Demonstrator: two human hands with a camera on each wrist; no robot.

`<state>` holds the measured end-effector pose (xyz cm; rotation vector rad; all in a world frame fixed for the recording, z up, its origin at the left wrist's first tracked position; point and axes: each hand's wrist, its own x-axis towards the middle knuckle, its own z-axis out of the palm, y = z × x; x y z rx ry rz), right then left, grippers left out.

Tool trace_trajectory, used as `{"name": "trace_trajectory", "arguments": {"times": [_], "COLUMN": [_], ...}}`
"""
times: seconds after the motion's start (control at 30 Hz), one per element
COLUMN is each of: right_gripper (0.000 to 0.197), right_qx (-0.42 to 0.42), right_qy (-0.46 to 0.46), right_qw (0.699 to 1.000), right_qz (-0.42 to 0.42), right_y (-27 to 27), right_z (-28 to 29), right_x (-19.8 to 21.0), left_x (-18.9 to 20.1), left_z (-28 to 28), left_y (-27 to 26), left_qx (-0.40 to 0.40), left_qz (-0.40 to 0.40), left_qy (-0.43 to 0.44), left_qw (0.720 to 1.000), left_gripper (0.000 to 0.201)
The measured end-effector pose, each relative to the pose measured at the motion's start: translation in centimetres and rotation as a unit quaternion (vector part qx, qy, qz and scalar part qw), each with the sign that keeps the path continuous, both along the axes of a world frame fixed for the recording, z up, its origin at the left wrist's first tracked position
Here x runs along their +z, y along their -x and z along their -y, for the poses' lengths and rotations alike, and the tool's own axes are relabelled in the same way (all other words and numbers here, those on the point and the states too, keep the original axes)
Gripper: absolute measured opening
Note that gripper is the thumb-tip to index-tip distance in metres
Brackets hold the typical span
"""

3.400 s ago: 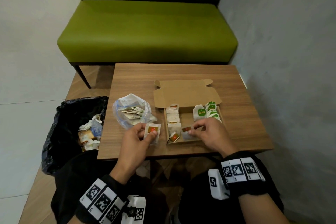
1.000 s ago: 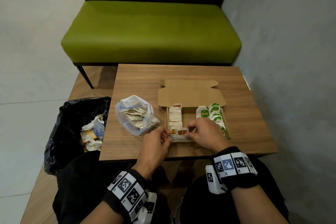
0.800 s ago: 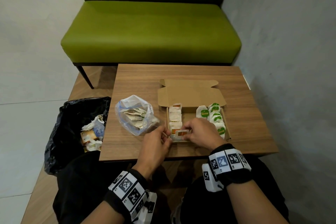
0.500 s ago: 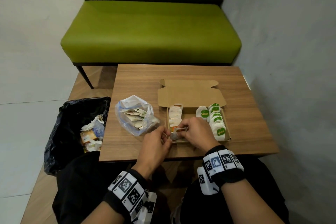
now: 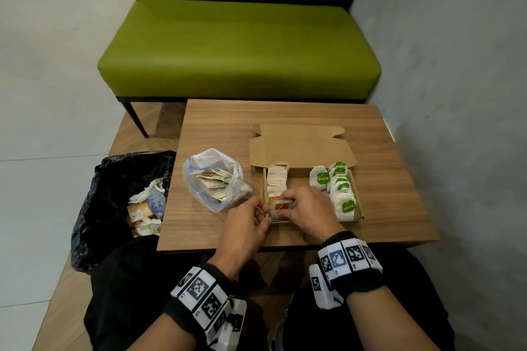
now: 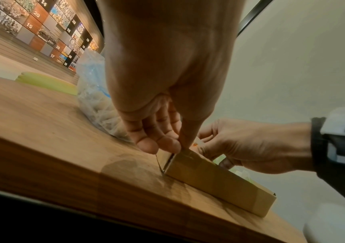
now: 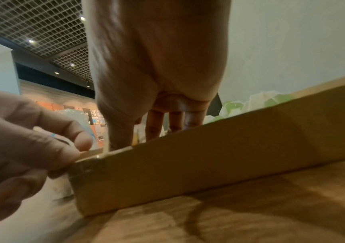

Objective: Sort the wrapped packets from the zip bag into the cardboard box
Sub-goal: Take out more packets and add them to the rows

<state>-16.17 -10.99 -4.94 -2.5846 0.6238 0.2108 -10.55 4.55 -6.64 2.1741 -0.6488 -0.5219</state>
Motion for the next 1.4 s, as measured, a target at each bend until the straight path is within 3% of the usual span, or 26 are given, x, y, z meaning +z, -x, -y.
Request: {"name": "trace_trajectory", "arguments": {"times": [0.13,0.3,0.4,0.57,0.73,0.9,1.07,1.27,1.4], "right_gripper": [0.045,0.024,0.024,0.027,0.037,0.036,0.056,0.073,0.072], "right_qx": [-0.079,-0.042,-0.036,-0.101,-0.033,-0.009,0.056,0.017,0.022], "right_qy": [-0.044,0.034,0.042,0.049,0.053,-0.004,0.015,-0.01,-0.053], "right_qw": [0.996,0.998,0.998,0.994,0.997,0.999,0.993,0.99,0.99], "right_qz": [0.017,-0.024,-0.023,-0.009,-0.05,-0.048,-0.107,-0.143,-0.131], "right_y": [1.1,2.4,2.3,2.3,2.1,2.2,2.4,1.5,0.6], "right_z": [1.1,0.6,-0.6,-1.1,-1.8,-1.7,-2.1,-1.4,-0.6], "right_x": [0.4,0.7,0.5,0.6,-0.1,-0.8,-1.7,-0.7,-1.1], "left_x": [-0.1,0.0,-0.1,-0.2,-0.2,-0.8,-0.8,-0.7,-0.7], "left_z": [-0.1,0.0,0.0,-0.1,0.0,0.1,0.1,0.0,0.0], "left_y": [0.0,-0.1,-0.1,0.0,0.1,0.4,0.2,0.0,0.0], "left_qx": [0.0,0.0,0.003,0.003,0.004,-0.041,-0.073,-0.075,-0.077], "left_qz": [-0.001,-0.008,-0.01,-0.006,0.007,0.09,0.097,0.104,0.102], "left_qy": [0.0,-0.009,-0.001,-0.003,0.001,-0.02,-0.027,-0.039,-0.024], "left_qw": [1.0,1.0,1.0,1.0,1.0,0.995,0.992,0.991,0.992], "left_gripper": [0.024,0.02,0.018,0.019,0.022,0.044,0.055,0.058,0.057]}}
